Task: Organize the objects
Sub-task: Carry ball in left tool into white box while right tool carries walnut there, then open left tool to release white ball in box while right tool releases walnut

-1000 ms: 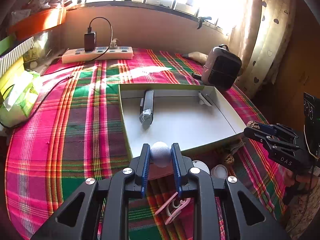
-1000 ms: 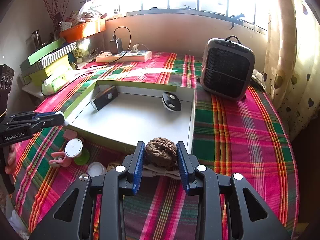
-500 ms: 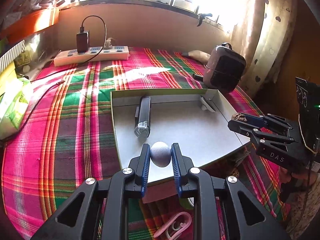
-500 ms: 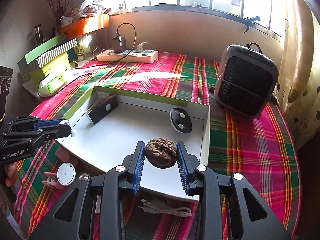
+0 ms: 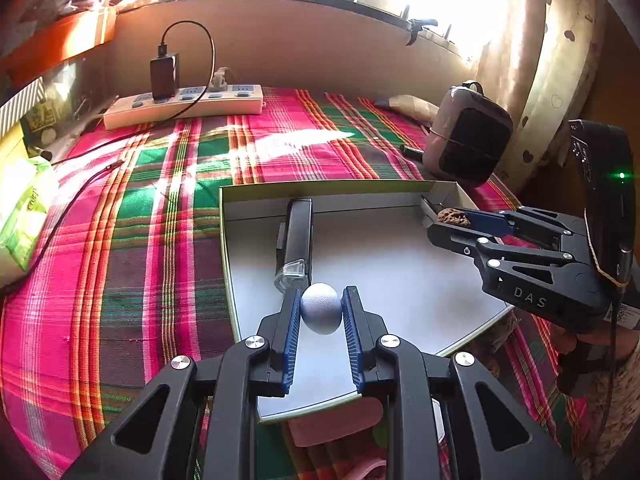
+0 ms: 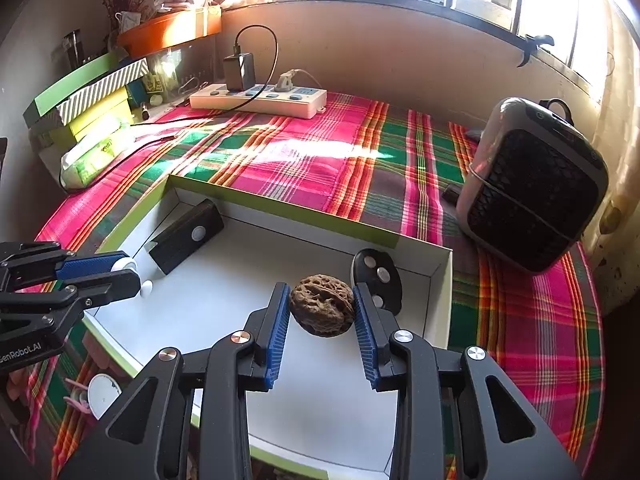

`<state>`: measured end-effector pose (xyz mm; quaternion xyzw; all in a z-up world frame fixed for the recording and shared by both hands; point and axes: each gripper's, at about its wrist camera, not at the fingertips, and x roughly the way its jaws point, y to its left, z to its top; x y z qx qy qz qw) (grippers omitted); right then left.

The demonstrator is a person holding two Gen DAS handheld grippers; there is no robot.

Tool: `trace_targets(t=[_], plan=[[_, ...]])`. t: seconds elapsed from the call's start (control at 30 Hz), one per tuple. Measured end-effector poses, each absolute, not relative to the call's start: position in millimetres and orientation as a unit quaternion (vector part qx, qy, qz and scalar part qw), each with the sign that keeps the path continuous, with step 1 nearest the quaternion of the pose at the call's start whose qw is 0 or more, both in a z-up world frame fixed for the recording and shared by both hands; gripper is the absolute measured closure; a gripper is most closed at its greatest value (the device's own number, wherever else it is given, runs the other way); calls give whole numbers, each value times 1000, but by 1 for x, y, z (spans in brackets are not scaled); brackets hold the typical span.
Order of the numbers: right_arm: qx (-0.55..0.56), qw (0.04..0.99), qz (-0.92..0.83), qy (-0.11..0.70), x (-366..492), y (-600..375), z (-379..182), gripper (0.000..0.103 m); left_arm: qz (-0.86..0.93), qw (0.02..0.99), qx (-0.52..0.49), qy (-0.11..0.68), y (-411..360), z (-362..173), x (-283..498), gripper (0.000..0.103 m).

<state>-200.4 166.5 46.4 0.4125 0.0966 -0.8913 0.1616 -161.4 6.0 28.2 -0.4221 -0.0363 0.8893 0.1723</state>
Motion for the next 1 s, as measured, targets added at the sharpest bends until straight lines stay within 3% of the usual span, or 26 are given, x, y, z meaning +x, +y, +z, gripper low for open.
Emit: trace_targets(t=[1.0], plan=[[446, 165, -869, 136, -244, 139, 25, 70, 885, 172, -432, -17, 16, 19, -176, 83]])
